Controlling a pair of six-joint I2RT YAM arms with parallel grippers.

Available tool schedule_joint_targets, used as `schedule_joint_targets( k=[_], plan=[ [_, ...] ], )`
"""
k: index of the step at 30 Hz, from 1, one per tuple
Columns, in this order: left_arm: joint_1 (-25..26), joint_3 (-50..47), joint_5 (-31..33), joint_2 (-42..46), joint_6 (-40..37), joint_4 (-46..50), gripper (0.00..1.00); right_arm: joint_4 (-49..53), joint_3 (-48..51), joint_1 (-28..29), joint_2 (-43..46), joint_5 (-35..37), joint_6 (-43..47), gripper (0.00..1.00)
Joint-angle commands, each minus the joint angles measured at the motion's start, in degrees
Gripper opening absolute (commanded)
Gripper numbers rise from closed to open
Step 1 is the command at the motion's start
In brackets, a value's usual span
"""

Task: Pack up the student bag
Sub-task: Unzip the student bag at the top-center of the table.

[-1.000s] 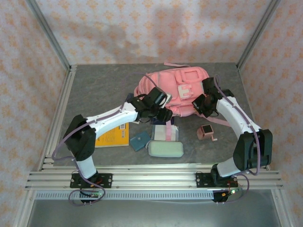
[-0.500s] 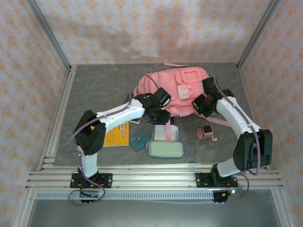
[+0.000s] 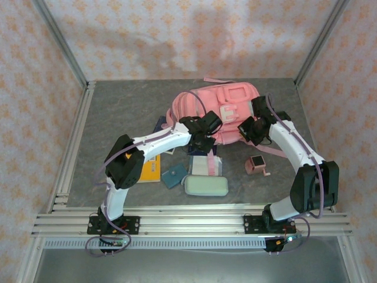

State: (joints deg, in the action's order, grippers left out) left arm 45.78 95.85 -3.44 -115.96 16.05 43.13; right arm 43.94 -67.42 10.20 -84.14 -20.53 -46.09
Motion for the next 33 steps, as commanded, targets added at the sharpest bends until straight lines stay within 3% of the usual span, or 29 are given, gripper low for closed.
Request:
schedule_joint_targets(
  k=[1,14,27,31,33],
  plan=[
    [-1.28,-1.58,6.69,2.68,-0.59,2.22,0.00,0.88,-2.09,0.12,1.32,-0.87,2.61,0.00],
    [-8.50,-14.55,5.67,12.47,-0.92,-0.90,0.00,4.73,-5.24,-0.09,-0.04,5.21,6.92,0.00],
    [-16.22,-20.00,3.23,14.58,-3.03,-2.53,0.00,5.55,-9.04,-2.07,-2.03,6.33,10.63,0.00],
    [-16.24,-19.29,-1.63,15.72,-2.55,-3.50,0.00,6.15,-11.95,-2.55,-4.54,6.96,12.62,0.00],
    [-15.67,-18.59,-5.76,17.01,-0.57,-5.13,0.00,7.71,-14.69,-2.56,-6.92,5.85,13.10,0.33]
  ],
)
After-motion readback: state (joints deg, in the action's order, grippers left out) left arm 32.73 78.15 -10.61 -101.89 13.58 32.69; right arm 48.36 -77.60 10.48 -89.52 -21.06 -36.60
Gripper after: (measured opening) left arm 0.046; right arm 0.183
